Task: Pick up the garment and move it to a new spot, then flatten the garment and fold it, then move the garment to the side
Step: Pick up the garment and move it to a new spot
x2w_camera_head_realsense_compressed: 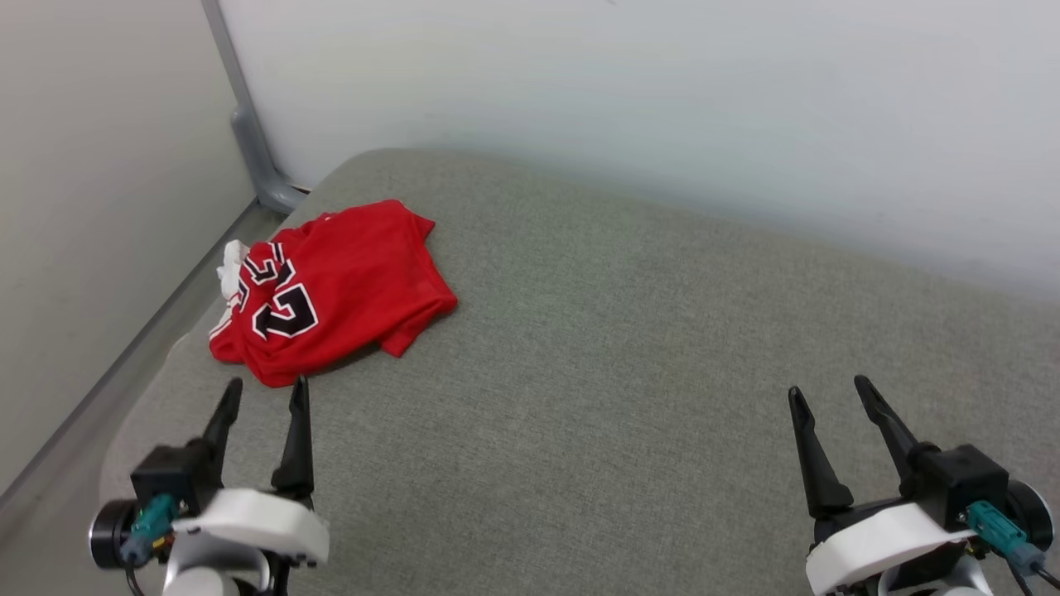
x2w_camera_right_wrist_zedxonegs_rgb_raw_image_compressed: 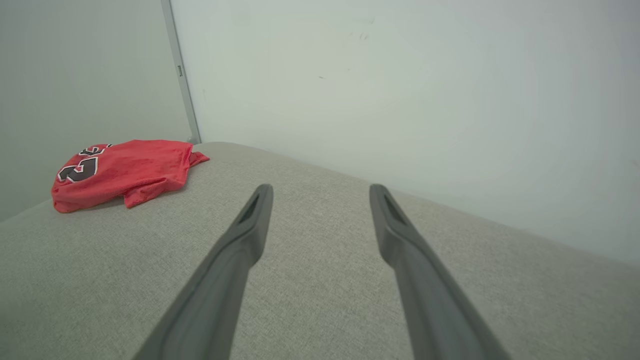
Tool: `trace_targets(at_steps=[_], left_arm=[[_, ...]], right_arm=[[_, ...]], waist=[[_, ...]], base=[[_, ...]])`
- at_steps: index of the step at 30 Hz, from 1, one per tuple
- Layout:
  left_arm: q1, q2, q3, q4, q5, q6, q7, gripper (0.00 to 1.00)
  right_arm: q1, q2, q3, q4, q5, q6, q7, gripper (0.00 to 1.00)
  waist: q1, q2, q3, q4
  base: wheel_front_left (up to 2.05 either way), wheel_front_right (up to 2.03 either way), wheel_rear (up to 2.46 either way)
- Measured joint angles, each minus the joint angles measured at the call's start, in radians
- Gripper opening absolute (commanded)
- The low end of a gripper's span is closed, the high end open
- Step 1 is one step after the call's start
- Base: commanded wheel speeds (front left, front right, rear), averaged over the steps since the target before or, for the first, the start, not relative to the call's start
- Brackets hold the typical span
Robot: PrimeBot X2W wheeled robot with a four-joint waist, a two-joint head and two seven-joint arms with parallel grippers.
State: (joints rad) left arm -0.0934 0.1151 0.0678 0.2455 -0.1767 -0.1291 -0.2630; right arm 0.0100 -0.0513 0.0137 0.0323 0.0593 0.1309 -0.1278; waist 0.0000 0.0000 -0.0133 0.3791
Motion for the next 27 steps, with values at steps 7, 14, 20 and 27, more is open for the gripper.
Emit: trace_targets(at_steps=[7,14,20,27], left_arm=[[-0.23,0.044,0.01,0.07,-0.056,0.0,0.069,1.0],[-0.583,0.164,-0.017,0.204,-0.186,0.0,0.281,1.0],[-0.721,0.232,-0.037,0.342,-0.27,-0.002,0.46,1.0],[-0.817,0.286,-0.079,0.515,-0.372,-0.002,0.702,1.0]], right_arm=[[-0.048,-0.002,-0.002,-0.054,-0.036,0.0,0.034,1.0],[-0.122,-0.03,-0.013,-0.109,-0.049,0.0,0.058,1.0],[-0.145,-0.04,-0.013,-0.138,-0.054,0.0,0.068,1.0],[-0.182,-0.059,0.0,-0.171,-0.059,0.0,0.094,1.0]], waist=[[0.0,0.0,0.079,-0.03],[0.0001,0.0,0.244,-0.082],[0.0001,0.0,0.331,-0.111],[0.0002,0.0,0.435,-0.144]], base=[[0.0,0.0,0.0],[0.0,0.0,0.0],[0.0,0.0,0.0],[0.0,0.0,0.0]])
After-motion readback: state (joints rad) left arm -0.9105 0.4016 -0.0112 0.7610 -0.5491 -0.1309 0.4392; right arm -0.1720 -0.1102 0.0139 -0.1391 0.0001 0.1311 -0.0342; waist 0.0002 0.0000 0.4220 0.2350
